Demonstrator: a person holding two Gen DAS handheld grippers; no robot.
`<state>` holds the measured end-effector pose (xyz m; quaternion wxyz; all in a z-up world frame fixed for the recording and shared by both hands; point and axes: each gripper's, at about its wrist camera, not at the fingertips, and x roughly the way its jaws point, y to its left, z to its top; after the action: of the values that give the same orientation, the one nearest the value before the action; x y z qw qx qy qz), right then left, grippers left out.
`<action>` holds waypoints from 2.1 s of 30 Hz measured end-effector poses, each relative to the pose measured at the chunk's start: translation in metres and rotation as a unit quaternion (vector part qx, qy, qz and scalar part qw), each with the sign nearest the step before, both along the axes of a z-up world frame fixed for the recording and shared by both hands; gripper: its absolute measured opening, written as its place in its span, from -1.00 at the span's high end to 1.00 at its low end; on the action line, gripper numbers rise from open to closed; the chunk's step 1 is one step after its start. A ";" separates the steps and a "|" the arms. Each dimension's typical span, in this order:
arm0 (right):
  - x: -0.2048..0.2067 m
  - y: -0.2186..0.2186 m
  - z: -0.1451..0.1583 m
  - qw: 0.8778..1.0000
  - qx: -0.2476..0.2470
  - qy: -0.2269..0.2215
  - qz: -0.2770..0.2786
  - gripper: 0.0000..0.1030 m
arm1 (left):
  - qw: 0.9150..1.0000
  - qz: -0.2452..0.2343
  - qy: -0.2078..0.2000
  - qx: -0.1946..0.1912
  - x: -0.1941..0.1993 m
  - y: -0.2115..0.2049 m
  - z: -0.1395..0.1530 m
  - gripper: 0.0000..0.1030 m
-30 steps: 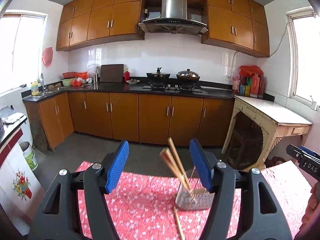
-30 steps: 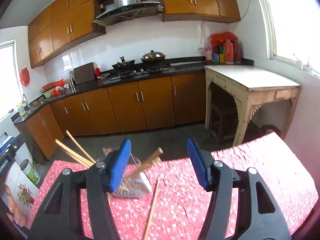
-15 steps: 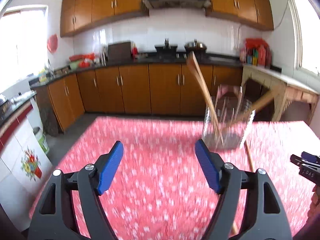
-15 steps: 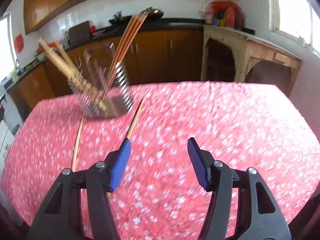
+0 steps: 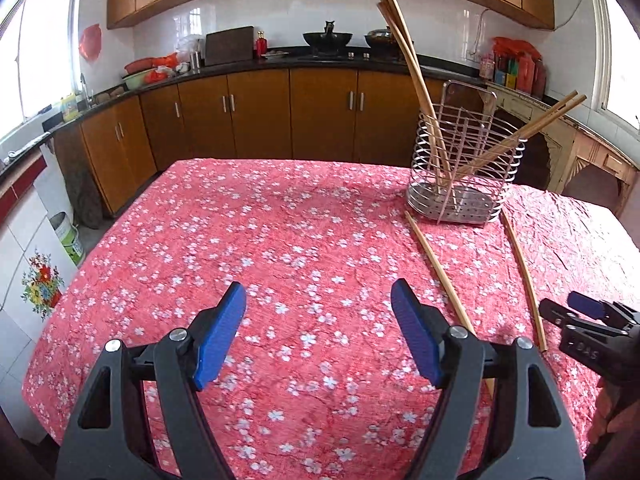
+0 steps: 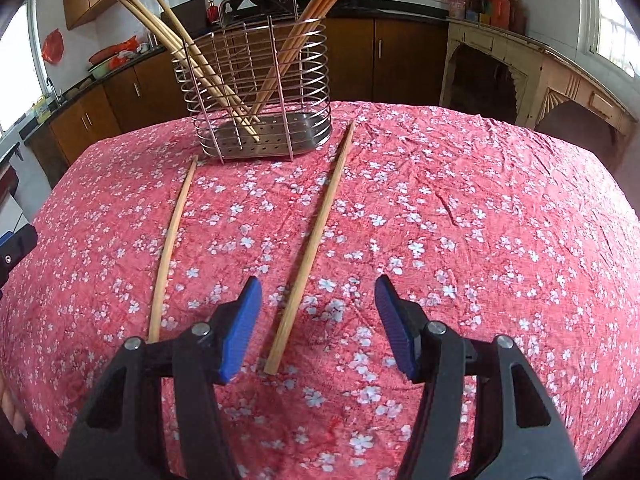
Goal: Organize utensils
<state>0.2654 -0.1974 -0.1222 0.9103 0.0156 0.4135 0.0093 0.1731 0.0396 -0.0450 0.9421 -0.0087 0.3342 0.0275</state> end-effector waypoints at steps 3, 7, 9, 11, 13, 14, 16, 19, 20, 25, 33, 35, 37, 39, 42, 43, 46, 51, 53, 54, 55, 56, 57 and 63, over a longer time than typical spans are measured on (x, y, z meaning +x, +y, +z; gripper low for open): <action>0.003 -0.001 -0.010 1.000 -0.008 0.013 0.001 0.18 | 1.000 -0.019 0.012 -0.010 0.003 -0.012 -0.006 -0.44; 0.002 -0.009 -0.014 1.000 -0.014 0.009 -0.002 0.84 | 0.999 -0.045 0.027 -0.007 0.007 -0.037 -0.014 -0.44; 0.004 -0.024 -0.013 1.000 -0.003 0.013 -0.017 0.84 | 0.997 -0.060 0.043 -0.008 0.011 -0.051 -0.020 -0.44; 0.007 -0.050 -0.012 0.998 0.005 0.019 -0.063 0.85 | 0.996 -0.070 0.055 -0.011 0.013 -0.063 -0.026 -0.42; 0.010 -0.078 -0.012 0.994 0.012 0.019 -0.107 0.85 | 0.994 -0.079 0.073 -0.014 0.019 -0.075 -0.033 -0.30; 0.010 -0.090 -0.012 0.992 0.018 0.018 -0.121 0.85 | 0.993 -0.080 0.083 -0.011 0.022 -0.081 -0.038 -0.22; 0.009 -0.104 -0.012 0.992 0.030 0.019 -0.125 0.85 | 0.991 -0.082 0.109 -0.010 0.030 -0.091 -0.049 -0.06; 0.009 -0.106 -0.012 0.993 0.029 0.017 -0.111 0.85 | 0.990 -0.077 0.113 0.020 0.035 -0.103 -0.057 0.34; 0.010 -0.104 -0.012 0.994 0.027 0.016 -0.103 0.85 | 0.990 -0.080 0.110 0.023 0.036 -0.105 -0.057 0.44; 0.019 -0.086 -0.013 0.998 0.031 0.013 -0.057 0.85 | 0.992 -0.048 0.118 0.019 0.054 -0.072 -0.056 0.86; 0.036 -0.079 -0.012 0.998 0.028 0.012 -0.062 0.83 | 0.994 -0.017 0.112 0.004 0.092 0.000 -0.056 0.85; 0.034 -0.079 -0.012 0.998 0.030 0.015 -0.055 0.75 | 0.993 -0.024 0.114 -0.021 0.092 0.009 -0.057 0.84; 0.025 -0.079 -0.012 0.998 0.032 0.014 -0.050 0.59 | 0.993 -0.037 0.111 -0.027 0.082 0.015 -0.055 0.81; 0.012 -0.079 -0.012 0.998 0.036 0.012 -0.045 0.50 | 0.993 -0.044 0.106 -0.025 0.070 0.021 -0.056 0.56; 0.001 -0.078 -0.013 0.999 0.032 0.009 -0.038 0.50 | 0.993 -0.050 0.099 -0.030 0.046 0.029 -0.059 0.18; -0.002 -0.077 -0.013 0.999 0.028 0.007 -0.037 0.50 | 0.993 -0.051 0.099 -0.031 0.038 0.032 -0.062 0.18; -0.003 -0.071 -0.013 0.999 0.012 0.005 -0.032 0.51 | 0.993 -0.051 0.095 -0.043 0.033 0.032 -0.060 0.18; -0.001 -0.067 -0.013 1.000 0.005 0.007 -0.025 0.58 | 0.993 -0.061 0.102 -0.012 0.032 0.017 -0.062 0.18; 0.000 -0.066 -0.013 1.000 0.003 0.007 -0.025 0.59 | 0.993 -0.058 0.104 0.002 0.033 0.012 -0.063 0.19; -0.001 -0.066 -0.013 1.000 0.003 0.007 -0.025 0.59 | 0.993 -0.058 0.105 0.008 0.035 0.009 -0.062 0.20; -0.001 -0.066 -0.012 1.000 0.003 0.007 -0.024 0.59 | 0.993 -0.058 0.106 0.014 0.036 0.008 -0.062 0.22; -0.001 -0.067 -0.012 1.000 0.005 0.007 -0.024 0.59 | 0.993 -0.057 0.106 0.017 0.036 0.007 -0.062 0.23; 0.001 -0.067 -0.013 1.000 0.006 0.007 -0.024 0.59 | 0.993 -0.057 0.106 0.018 0.036 0.007 -0.062 0.23; 0.002 -0.068 -0.013 1.000 0.006 0.007 -0.024 0.59 | 0.993 -0.055 0.106 0.022 0.035 0.006 -0.062 0.22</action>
<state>0.2674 -0.2655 -0.1350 0.9071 0.0309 0.4196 -0.0105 0.2081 0.0454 -0.1071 0.9013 0.0339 0.4315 -0.0164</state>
